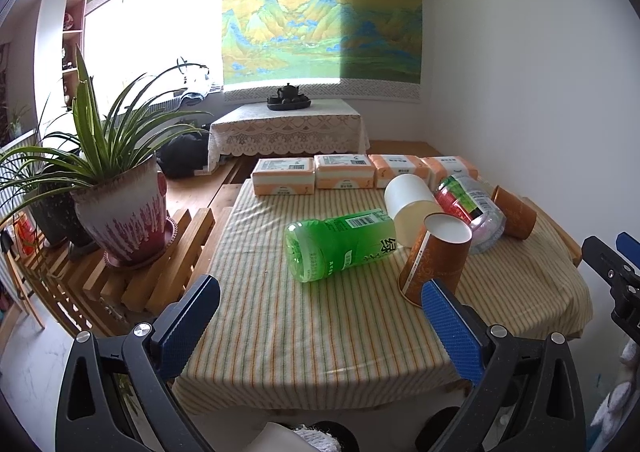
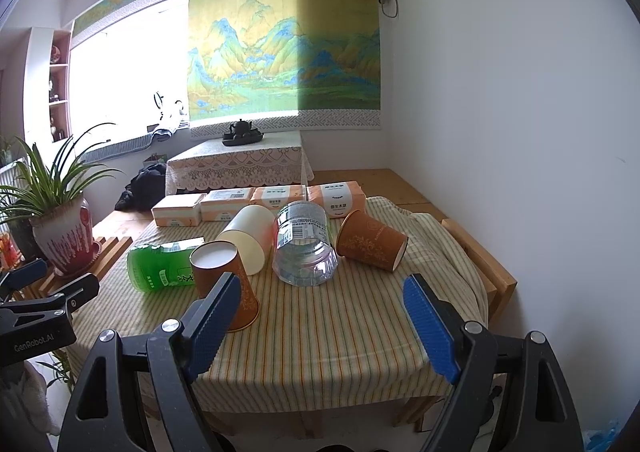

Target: Flip cup upside down

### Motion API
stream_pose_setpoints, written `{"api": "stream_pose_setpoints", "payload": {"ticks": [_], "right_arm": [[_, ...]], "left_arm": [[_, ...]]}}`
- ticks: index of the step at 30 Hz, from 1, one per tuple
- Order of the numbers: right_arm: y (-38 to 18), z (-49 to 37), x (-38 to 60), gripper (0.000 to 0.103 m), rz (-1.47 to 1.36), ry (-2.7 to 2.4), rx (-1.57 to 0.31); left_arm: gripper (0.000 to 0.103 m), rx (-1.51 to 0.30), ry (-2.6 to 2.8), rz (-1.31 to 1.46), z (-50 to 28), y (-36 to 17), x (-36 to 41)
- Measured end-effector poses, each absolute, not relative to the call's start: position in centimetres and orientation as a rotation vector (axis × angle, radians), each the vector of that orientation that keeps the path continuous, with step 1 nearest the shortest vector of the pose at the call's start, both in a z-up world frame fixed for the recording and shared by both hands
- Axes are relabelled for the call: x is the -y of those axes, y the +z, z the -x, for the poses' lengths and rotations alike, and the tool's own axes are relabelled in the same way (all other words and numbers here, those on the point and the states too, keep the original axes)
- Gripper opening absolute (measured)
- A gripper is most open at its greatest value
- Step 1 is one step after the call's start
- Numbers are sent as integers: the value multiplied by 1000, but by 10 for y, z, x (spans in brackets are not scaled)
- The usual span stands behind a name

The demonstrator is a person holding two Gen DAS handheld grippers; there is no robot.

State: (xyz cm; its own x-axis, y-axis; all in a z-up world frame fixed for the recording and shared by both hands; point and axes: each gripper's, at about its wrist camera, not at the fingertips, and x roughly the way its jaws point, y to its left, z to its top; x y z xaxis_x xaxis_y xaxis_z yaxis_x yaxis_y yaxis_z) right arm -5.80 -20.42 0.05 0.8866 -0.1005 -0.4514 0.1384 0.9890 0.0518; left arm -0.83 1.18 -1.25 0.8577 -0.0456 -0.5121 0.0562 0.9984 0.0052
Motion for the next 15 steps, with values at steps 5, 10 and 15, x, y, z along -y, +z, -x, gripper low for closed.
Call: {"api": "stream_pose_setpoints", "payload": {"ticks": [5,10,15], "right_arm": [[1,59,204,80,-83,-124,-464],[1,60,204,80,-83,-125,-466],[1,60,204,80,-83,-126,-467]], "left_arm": [[102,-537,-53,-21,9,-13,-11],[102,-536,-54,-23,9,-13,-11],[102,-538,-56,-26,9,-13,-11]]}}
